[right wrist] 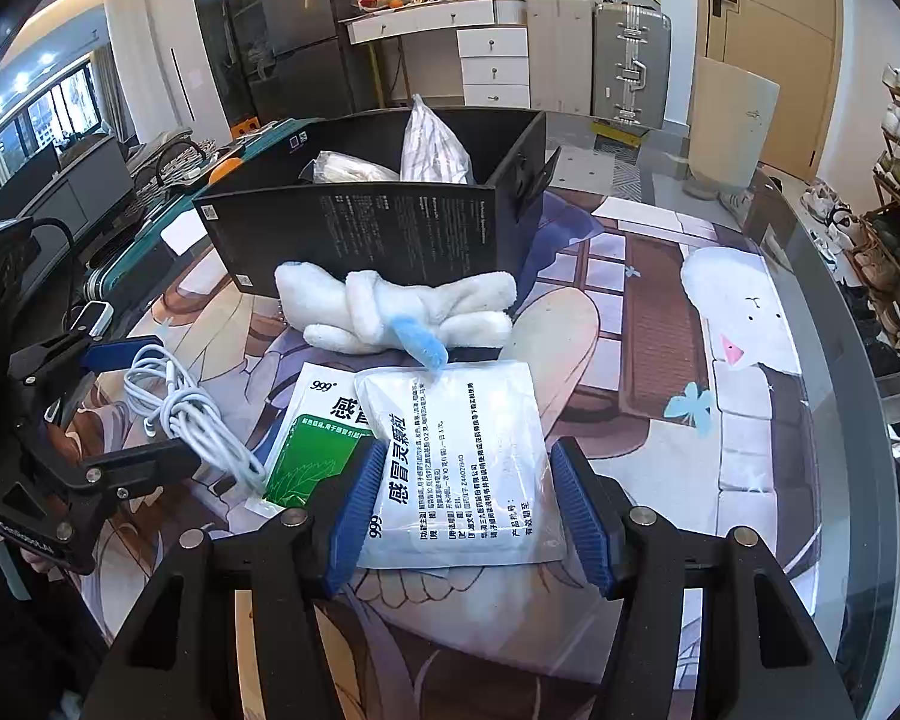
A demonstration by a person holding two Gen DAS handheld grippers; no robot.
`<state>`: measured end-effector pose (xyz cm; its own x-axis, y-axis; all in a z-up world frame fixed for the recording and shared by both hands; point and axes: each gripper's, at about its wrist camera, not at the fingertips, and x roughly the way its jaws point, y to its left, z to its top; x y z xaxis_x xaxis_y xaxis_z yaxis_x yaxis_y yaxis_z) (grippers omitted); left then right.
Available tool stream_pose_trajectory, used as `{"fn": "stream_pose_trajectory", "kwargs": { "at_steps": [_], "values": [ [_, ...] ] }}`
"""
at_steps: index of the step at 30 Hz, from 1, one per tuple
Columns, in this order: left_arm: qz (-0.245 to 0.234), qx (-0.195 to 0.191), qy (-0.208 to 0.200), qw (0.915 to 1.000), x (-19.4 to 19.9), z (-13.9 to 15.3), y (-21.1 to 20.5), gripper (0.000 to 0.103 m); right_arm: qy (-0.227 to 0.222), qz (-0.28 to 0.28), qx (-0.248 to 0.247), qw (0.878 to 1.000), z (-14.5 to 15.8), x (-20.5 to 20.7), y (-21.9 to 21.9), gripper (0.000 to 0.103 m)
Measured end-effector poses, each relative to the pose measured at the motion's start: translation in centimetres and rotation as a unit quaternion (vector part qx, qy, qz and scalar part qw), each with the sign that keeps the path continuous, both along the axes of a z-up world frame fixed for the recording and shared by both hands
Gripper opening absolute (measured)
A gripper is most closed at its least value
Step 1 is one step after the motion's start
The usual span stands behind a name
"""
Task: Organize soft objects
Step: 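Grasp the white medicine packet with the right tool while the left tool grasps the white cable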
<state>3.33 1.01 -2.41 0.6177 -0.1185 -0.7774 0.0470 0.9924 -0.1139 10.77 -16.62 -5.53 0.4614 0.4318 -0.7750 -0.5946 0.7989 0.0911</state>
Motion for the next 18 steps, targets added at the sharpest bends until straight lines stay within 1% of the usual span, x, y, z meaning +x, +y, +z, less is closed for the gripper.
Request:
{"fn": "stream_pose_trajectory", "kwargs": {
  "at_steps": [1, 2, 3, 5, 6, 7, 18],
  "values": [
    [0.0, -0.001, -0.002, 1.0, -0.04, 0.02, 0.02, 0.098, 0.0, 0.0, 0.0, 1.0, -0.01, 0.01, -0.03, 0.058],
    [-0.003, -0.004, -0.004, 1.0, -0.08, 0.02, 0.02, 0.088, 0.0, 0.001, 0.0, 1.0, 0.0, 0.01, -0.06, 0.058],
    [-0.008, -0.008, -0.004, 0.9999, -0.07, 0.01, -0.03, 0.083, 0.0, 0.001, 0.0, 1.0, 0.0, 0.0, -0.07, 0.058],
    [-0.014, -0.004, -0.009, 0.9999, -0.16, 0.11, -0.17, 0.078, 0.0, 0.002, 0.0, 1.0, 0.01, -0.01, -0.07, 0.058],
    [-0.018, -0.005, -0.01, 0.9998, -0.24, 0.16, -0.26, 0.073, -0.001, 0.002, 0.0, 1.0, 0.01, -0.04, -0.08, 0.058],
    [-0.023, -0.008, -0.012, 0.9996, -0.33, 0.22, -0.28, 0.071, -0.001, 0.002, 0.0, 1.0, 0.0, -0.04, -0.09, 0.058],
    [-0.031, -0.015, -0.018, 0.9993, -0.47, 0.57, -0.18, 0.069, -0.001, 0.003, 0.0, 1.0, 0.02, -0.08, -0.04, 0.058]
  ]
}}
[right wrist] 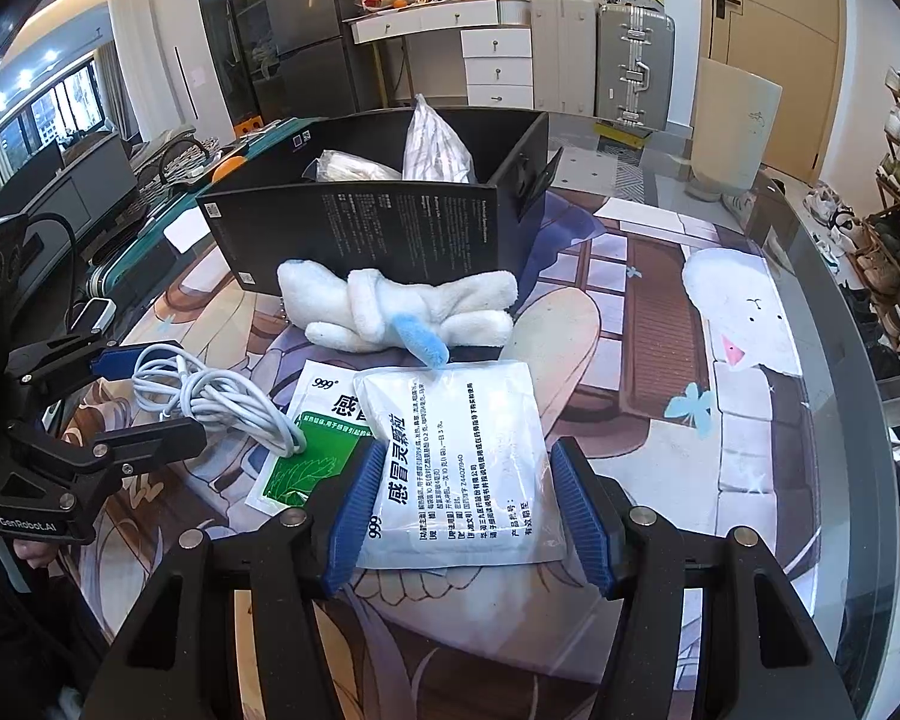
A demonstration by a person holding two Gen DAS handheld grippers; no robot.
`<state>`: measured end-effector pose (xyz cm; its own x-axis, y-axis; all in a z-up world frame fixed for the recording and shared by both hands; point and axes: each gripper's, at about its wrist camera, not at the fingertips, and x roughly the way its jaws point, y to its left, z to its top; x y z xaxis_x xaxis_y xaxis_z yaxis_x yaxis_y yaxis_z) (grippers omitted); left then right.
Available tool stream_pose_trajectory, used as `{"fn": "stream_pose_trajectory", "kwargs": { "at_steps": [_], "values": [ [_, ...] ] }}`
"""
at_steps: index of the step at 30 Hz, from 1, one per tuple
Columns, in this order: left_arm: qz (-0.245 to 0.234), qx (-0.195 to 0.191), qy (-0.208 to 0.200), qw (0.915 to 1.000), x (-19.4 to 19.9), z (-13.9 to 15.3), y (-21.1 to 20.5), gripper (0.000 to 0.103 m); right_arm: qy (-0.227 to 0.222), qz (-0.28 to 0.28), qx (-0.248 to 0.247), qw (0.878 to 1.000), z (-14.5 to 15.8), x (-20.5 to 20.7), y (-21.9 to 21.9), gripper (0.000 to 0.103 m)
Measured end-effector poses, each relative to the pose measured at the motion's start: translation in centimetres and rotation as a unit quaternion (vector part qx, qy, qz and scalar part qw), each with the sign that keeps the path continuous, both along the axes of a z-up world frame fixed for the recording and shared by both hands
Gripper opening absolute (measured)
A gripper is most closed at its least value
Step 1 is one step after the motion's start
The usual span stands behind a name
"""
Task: Organize soft objects
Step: 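Grasp the white medicine packet with the right tool while the left tool grasps the white cable, then lift the white cable coil with the left tool while the right tool holds the packet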
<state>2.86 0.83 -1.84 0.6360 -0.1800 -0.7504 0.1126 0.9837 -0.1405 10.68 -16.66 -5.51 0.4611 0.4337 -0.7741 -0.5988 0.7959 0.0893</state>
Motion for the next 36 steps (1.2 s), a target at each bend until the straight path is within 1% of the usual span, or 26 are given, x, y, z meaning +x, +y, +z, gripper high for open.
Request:
{"fn": "stream_pose_trajectory", "kwargs": {
  "at_steps": [13, 14, 15, 16, 22, 26, 30, 36],
  "values": [
    [-0.001, -0.001, -0.003, 1.0, -0.2, 0.1, 0.1, 0.067, -0.002, 0.002, 0.0, 1.0, 0.1, 0.0, -0.1, 0.058],
    [-0.001, -0.002, -0.003, 1.0, -0.2, 0.2, 0.1, 0.065, -0.002, 0.002, 0.0, 1.0, 0.1, 0.0, -0.1, 0.058],
    [-0.001, -0.001, -0.004, 1.0, -0.2, 0.2, 0.1, 0.055, -0.002, 0.002, -0.001, 1.0, 0.1, 0.0, -0.1, 0.058],
    [-0.001, 0.002, -0.003, 1.0, -0.1, 0.2, 0.2, 0.053, -0.002, 0.002, 0.0, 1.0, 0.0, 0.0, -0.2, 0.058],
    [-0.005, 0.009, 0.0, 1.0, -0.1, 0.1, 0.0, 0.053, -0.002, 0.002, -0.001, 1.0, 0.0, 0.1, -0.2, 0.058],
    [-0.006, 0.006, 0.003, 1.0, 0.0, 0.0, 0.2, 0.054, -0.001, 0.001, -0.001, 1.0, 0.0, 0.1, -0.2, 0.058],
    [0.001, 0.008, 0.003, 1.0, 0.1, 0.0, 0.4, 0.054, -0.001, 0.002, 0.0, 1.0, 0.0, 0.1, -0.2, 0.058],
    [0.024, 0.009, 0.007, 0.9996, 0.3, -0.1, 1.7, 0.054, 0.0, 0.004, 0.002, 1.0, -0.1, 0.1, -0.4, 0.058]
  ]
}}
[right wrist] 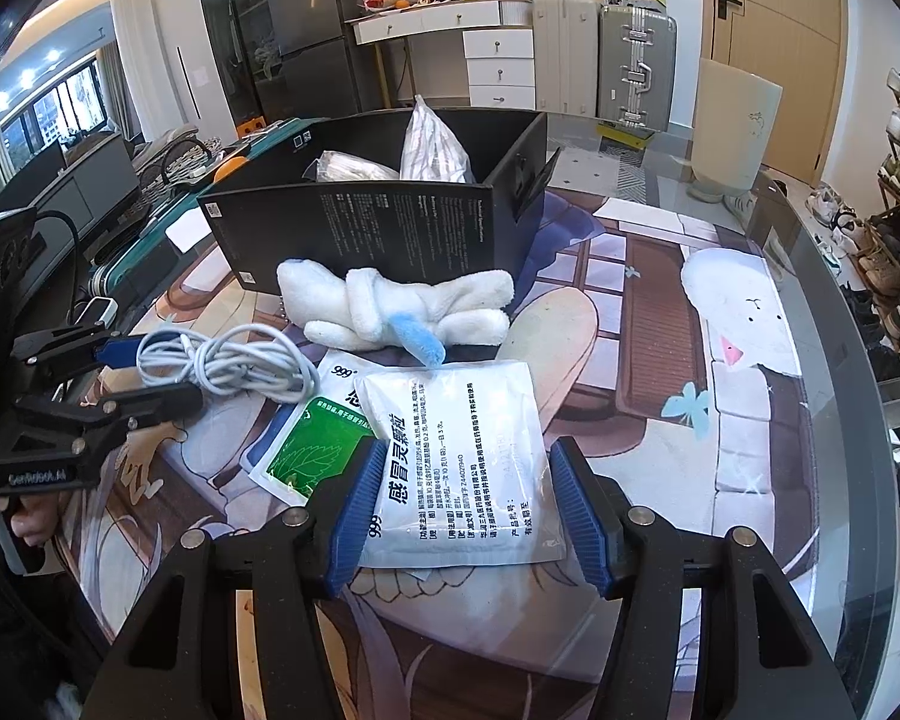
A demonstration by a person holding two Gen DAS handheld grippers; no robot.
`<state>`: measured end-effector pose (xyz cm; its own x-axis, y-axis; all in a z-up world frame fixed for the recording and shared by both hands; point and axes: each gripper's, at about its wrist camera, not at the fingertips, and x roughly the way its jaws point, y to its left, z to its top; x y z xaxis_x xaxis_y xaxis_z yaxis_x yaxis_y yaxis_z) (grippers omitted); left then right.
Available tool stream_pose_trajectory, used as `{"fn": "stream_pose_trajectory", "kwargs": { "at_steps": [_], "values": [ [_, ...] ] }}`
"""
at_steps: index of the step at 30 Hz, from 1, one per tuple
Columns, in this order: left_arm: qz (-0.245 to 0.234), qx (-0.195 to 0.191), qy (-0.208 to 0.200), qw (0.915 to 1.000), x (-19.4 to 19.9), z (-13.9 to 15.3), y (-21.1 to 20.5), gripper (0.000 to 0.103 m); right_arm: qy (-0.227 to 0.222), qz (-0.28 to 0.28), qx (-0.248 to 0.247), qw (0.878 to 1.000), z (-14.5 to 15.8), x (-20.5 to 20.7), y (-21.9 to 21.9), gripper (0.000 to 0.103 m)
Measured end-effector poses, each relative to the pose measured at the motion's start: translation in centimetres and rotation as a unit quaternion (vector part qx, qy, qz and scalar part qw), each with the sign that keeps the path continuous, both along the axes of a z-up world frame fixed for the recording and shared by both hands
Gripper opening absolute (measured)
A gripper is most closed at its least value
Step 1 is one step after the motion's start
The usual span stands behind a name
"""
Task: Organize soft objects
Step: 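Lift the white cable coil with the left tool while the right tool holds the packet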
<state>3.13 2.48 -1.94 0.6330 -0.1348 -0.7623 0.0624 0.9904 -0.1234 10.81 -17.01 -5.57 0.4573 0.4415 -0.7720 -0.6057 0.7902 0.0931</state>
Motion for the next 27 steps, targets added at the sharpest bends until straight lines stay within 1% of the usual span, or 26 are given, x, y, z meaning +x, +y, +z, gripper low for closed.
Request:
{"fn": "stream_pose_trajectory", "kwargs": {
  "at_steps": [2, 4, 5, 6, 8, 10, 13, 18, 19, 21, 22, 23, 25, 27],
  "values": [
    [0.0, 0.001, 0.002, 1.0, 0.0, 0.0, 0.2, 0.054, 0.0, 0.001, 0.0, 1.0, 0.0, 0.0, 0.0, 0.058],
    [-0.004, 0.003, 0.005, 1.0, 0.0, 0.0, 0.1, 0.061, 0.001, 0.002, 0.0, 1.0, 0.0, 0.0, 0.0, 0.058],
    [-0.009, 0.003, 0.008, 0.9999, 0.0, 0.0, 0.0, 0.072, 0.001, 0.002, 0.0, 1.0, 0.0, 0.0, -0.1, 0.058],
    [-0.012, 0.005, 0.008, 0.9999, 0.0, 0.1, -0.1, 0.079, 0.001, 0.002, 0.0, 1.0, 0.0, 0.0, -0.1, 0.058],
    [-0.018, 0.01, -0.004, 0.9998, -0.2, 0.5, -0.5, 0.085, 0.001, 0.002, 0.0, 1.0, 0.0, 0.0, -0.1, 0.058],
    [-0.023, 0.017, -0.009, 0.9996, -0.1, 0.8, -0.9, 0.088, 0.001, 0.002, 0.0, 1.0, 0.0, 0.0, -0.1, 0.058],
    [-0.033, 0.032, -0.012, 0.9989, 0.9, 1.2, -1.7, 0.088, 0.002, 0.003, -0.001, 1.0, 0.0, 0.0, -0.1, 0.058],
    [-0.057, 0.044, 0.004, 0.9974, 3.0, 0.8, -2.8, 0.087, 0.002, 0.005, -0.001, 1.0, -0.1, 0.0, -0.2, 0.058],
    [-0.057, 0.049, 0.006, 0.9972, 3.1, 0.6, -2.8, 0.082, 0.002, 0.005, -0.001, 1.0, -0.1, 0.0, -0.2, 0.058],
    [-0.059, 0.06, 0.011, 0.9964, 3.2, 0.3, -3.0, 0.055, 0.002, 0.006, 0.0, 1.0, 0.0, 0.0, -0.2, 0.058],
    [-0.06, 0.06, 0.016, 0.9963, 3.2, 0.1, -3.0, 0.053, 0.002, 0.006, 0.0, 1.0, 0.0, 0.0, -0.2, 0.058],
    [-0.063, 0.05, 0.012, 0.9967, 3.0, 0.2, -2.8, 0.049, 0.002, 0.006, -0.001, 1.0, 0.0, 0.0, -0.2, 0.058],
    [-0.067, 0.049, 0.007, 0.9965, 2.5, 0.2, -2.7, 0.04, 0.002, 0.006, 0.0, 1.0, 0.0, 0.0, -0.2, 0.058],
    [-0.067, 0.043, 0.001, 0.9968, 1.9, 0.3, -2.6, 0.036, 0.002, 0.006, 0.0, 1.0, 0.1, -0.1, -0.2, 0.058]
  ]
}}
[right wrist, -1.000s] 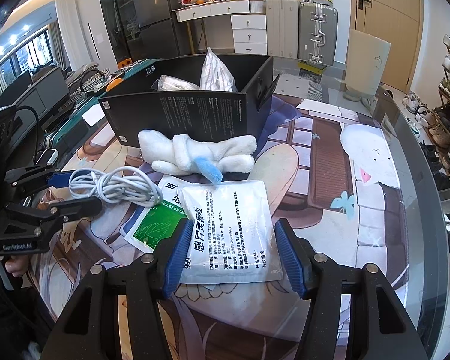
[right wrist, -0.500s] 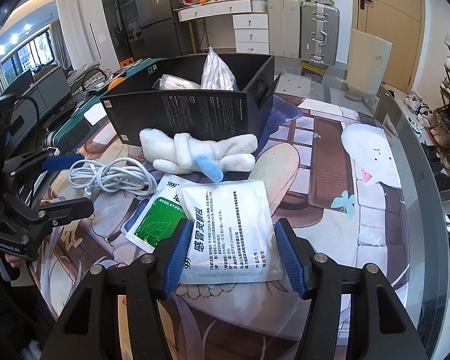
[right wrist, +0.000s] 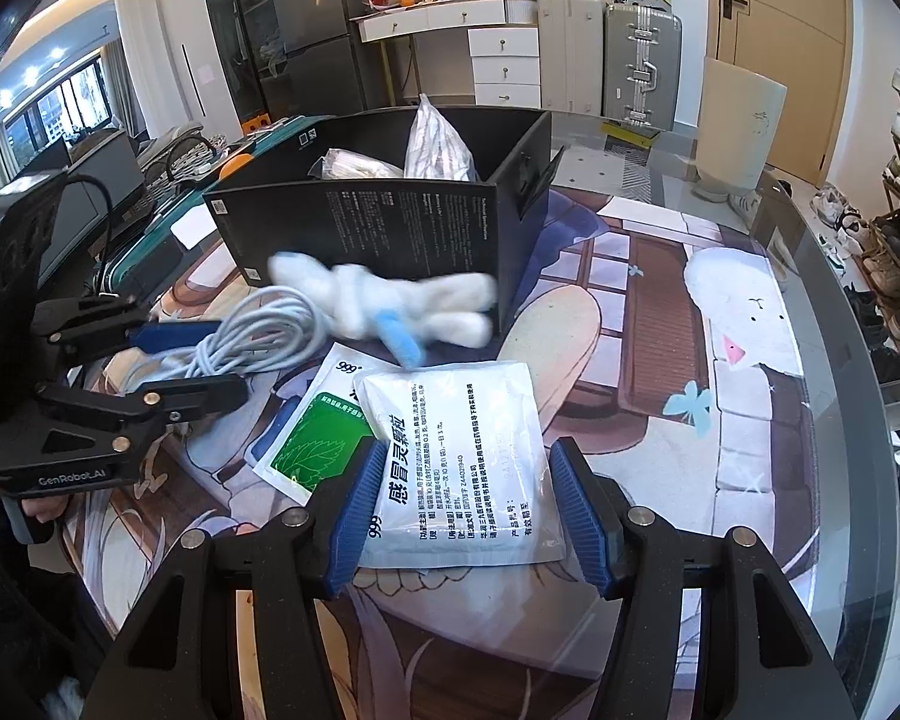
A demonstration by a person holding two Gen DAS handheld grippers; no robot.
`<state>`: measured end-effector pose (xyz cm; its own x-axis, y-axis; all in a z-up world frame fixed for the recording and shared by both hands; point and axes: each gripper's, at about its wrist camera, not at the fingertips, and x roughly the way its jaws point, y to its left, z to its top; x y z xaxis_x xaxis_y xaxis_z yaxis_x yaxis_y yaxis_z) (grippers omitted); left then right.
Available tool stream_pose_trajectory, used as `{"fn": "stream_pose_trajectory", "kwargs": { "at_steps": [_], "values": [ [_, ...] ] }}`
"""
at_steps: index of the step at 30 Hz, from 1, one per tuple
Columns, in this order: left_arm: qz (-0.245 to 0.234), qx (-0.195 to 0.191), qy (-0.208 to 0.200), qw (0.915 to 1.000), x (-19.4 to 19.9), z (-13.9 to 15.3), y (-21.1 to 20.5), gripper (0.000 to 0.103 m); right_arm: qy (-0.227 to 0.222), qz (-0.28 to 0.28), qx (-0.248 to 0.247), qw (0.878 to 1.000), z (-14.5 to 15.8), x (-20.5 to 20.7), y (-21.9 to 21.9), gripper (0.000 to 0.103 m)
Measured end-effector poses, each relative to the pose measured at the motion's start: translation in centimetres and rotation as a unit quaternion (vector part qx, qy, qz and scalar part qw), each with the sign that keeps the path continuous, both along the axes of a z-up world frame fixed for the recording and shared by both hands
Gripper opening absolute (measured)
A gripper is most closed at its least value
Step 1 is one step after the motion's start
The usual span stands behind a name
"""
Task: Organize soft objects
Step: 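Lift the white cable coil with the left tool while the right tool holds the packet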
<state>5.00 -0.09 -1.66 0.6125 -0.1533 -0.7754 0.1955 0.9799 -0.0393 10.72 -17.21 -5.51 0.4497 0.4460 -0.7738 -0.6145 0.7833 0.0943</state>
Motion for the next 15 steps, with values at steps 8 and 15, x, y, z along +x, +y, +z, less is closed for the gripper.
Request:
{"fn": "stream_pose_trajectory", "kwargs": {
  "at_steps": [8, 15],
  "values": [
    [0.0, -0.018, -0.019, 0.9996, -1.9, 0.7, 0.0, 0.026, -0.012, 0.014, -0.001, 1.0, 0.8, -0.7, 0.0, 0.051],
    [-0.001, -0.014, -0.02, 0.9997, -2.1, 0.6, -0.2, 0.026, -0.009, 0.012, -0.013, 1.0, 0.4, -0.6, 0.1, 0.051]
  ]
}}
